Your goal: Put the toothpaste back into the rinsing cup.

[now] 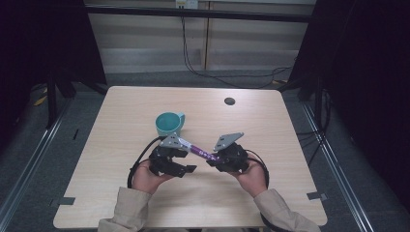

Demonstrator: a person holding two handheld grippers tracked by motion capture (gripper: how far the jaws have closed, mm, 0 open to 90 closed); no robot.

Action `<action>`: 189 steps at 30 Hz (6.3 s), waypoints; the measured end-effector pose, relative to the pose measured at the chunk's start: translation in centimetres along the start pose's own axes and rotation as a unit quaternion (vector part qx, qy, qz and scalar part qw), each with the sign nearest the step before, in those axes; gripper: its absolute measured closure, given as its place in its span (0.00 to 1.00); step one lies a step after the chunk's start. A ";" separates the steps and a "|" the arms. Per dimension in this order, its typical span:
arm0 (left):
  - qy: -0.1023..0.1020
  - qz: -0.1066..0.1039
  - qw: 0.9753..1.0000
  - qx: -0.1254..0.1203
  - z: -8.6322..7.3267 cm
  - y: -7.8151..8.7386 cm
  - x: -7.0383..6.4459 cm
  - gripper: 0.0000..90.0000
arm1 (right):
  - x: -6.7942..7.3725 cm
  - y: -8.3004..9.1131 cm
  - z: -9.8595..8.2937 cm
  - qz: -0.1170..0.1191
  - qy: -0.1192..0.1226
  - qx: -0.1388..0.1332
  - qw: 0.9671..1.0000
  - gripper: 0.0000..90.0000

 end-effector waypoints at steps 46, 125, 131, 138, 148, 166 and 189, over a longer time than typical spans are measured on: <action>0.100 -0.038 0.988 -0.115 -0.1 0.4 1.5 0.41 | 1.1 -0.8 1.1 -0.006 -0.034 -0.031 0.999 0.81; 0.092 0.046 0.992 -0.073 2.0 6.4 2.6 0.85 | 0.2 -0.5 -7.9 -0.039 -0.068 -0.014 0.997 0.17; 0.091 0.055 0.993 -0.056 2.6 6.8 2.8 0.85 | 0.3 -0.6 -9.2 -0.061 -0.056 -0.003 0.997 0.16; 0.092 0.061 0.993 -0.040 3.3 7.6 3.2 0.85 | -0.1 -0.7 -9.8 -0.048 -0.085 -0.018 0.995 0.15; 0.092 0.067 0.993 -0.042 4.4 8.4 3.5 0.85 | -0.2 -0.8 -10.2 -0.045 -0.097 -0.026 0.994 0.14; 0.100 0.080 0.991 -0.046 7.4 9.6 4.5 0.85 | -0.2 -0.8 -10.2 -0.046 -0.099 -0.028 0.994 0.14; 0.112 0.109 0.986 -0.054 10.2 9.7 7.5 0.85 | -0.1 -0.7 -10.3 -0.048 -0.099 -0.029 0.993 0.14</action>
Point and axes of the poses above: each handheld gripper's, and its own axes: y roughly backward along the jaws, z roughly out of its top, x roughly to its left, the point moved 2 cm from there along -y, roughly forward along the jaws, and after that the axes turned 5 degrees about -z, right-handed, at the moved point
